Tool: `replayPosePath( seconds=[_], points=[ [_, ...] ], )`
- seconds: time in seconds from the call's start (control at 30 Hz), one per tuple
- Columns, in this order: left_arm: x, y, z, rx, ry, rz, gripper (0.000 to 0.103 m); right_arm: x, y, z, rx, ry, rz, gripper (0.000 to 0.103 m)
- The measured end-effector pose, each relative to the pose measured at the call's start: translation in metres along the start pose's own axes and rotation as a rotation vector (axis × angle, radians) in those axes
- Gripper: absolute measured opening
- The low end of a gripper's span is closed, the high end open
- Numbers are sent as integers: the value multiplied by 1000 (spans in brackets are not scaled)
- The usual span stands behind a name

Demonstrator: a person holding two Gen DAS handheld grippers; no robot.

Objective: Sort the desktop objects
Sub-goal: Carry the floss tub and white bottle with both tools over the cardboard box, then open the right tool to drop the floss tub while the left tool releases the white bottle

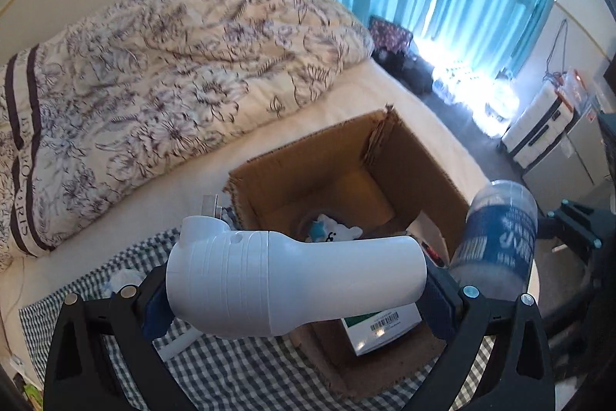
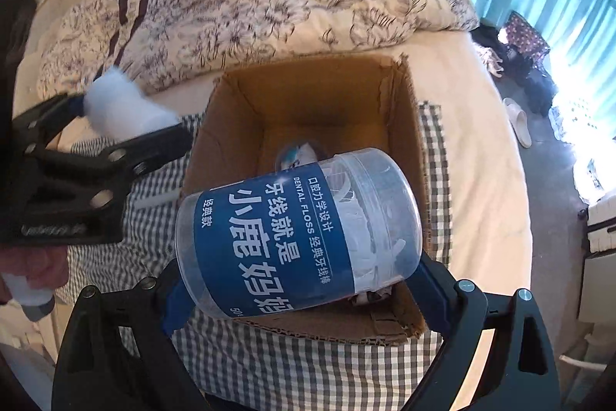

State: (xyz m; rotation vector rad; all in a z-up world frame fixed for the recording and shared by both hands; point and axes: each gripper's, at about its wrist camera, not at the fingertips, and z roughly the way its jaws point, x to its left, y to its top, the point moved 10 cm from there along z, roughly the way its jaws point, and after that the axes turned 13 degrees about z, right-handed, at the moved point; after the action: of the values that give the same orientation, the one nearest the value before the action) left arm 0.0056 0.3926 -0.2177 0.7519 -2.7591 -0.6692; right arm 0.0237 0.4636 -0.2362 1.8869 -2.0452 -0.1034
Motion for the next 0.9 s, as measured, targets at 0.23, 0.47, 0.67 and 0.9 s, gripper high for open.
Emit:
replayPosePath(
  seconds=[0.23, 0.47, 0.67, 0.9],
  points=[
    [-12, -2, 49, 104, -35, 28, 103, 2, -13, 34, 72, -6, -63, 93],
    [-19, -20, 85, 222, -67, -20, 103, -2, -23, 54, 109, -5, -78, 93],
    [-26, -26, 93, 267, -75, -4, 103, -8, -17, 55, 91, 16, -25, 95],
    [-15, -17, 78, 216, -67, -26, 103, -5, -8, 40, 53, 22, -20, 97]
  ],
)
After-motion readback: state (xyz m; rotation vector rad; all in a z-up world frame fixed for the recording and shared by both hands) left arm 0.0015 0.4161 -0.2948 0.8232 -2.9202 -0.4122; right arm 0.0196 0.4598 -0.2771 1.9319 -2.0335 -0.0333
